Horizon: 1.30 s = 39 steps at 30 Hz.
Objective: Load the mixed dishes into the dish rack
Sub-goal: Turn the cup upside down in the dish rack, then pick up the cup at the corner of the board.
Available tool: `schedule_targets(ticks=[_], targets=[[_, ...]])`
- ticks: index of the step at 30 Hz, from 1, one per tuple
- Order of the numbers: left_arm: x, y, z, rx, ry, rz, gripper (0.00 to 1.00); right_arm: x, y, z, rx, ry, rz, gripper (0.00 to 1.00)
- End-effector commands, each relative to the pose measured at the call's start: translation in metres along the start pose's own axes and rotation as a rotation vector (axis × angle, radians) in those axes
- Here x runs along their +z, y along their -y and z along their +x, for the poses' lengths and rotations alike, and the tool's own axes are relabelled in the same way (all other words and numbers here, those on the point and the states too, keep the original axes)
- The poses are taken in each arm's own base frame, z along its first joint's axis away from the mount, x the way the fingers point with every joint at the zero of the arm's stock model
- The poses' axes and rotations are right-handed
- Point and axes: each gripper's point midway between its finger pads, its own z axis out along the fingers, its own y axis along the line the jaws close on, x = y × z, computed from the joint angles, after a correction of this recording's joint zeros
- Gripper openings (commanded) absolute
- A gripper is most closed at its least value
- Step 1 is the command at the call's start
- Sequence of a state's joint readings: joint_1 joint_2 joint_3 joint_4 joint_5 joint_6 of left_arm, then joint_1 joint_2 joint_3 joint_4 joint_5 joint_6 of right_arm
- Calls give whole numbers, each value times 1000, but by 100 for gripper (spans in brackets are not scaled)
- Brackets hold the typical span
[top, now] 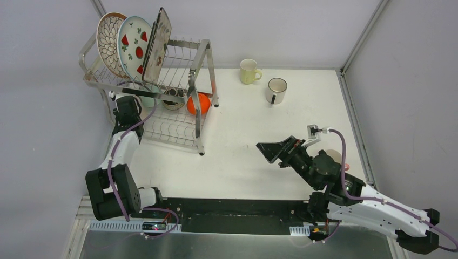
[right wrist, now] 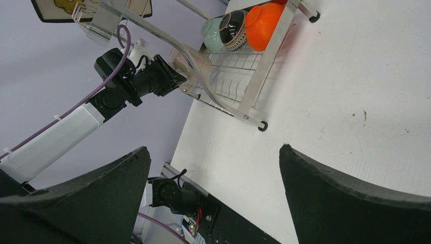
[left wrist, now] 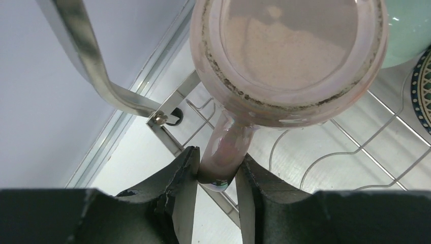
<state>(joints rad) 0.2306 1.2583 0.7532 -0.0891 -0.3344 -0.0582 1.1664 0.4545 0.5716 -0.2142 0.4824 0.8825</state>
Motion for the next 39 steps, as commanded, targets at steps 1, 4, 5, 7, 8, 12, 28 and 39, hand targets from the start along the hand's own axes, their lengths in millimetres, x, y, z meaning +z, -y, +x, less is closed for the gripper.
schedule_targets(ticks=[1,4,5,7,8,12,28,39], targets=[[-7,-17,-29,-50,51,-81,34,-1,7,-3,12,23,21,100],[-13,-10,-34,-78,54,-36,41,-1,12,-1,2,16,48,100],[-15,-6,-35,-82,58,-14,43,-1,12,-2,1,16,50,100],[-18,-3,-37,-88,62,11,46,-2,11,-2,-1,15,48,100],[-19,-3,-37,-92,61,13,46,-2,11,-2,-2,16,47,100],[-27,-3,-35,-126,48,23,48,-1,12,-2,-2,15,51,100],[-83,-8,20,-329,-157,31,70,-18,72,-9,-109,13,402,100],[-121,4,53,-434,-288,114,90,-53,112,-33,-140,80,649,100]])
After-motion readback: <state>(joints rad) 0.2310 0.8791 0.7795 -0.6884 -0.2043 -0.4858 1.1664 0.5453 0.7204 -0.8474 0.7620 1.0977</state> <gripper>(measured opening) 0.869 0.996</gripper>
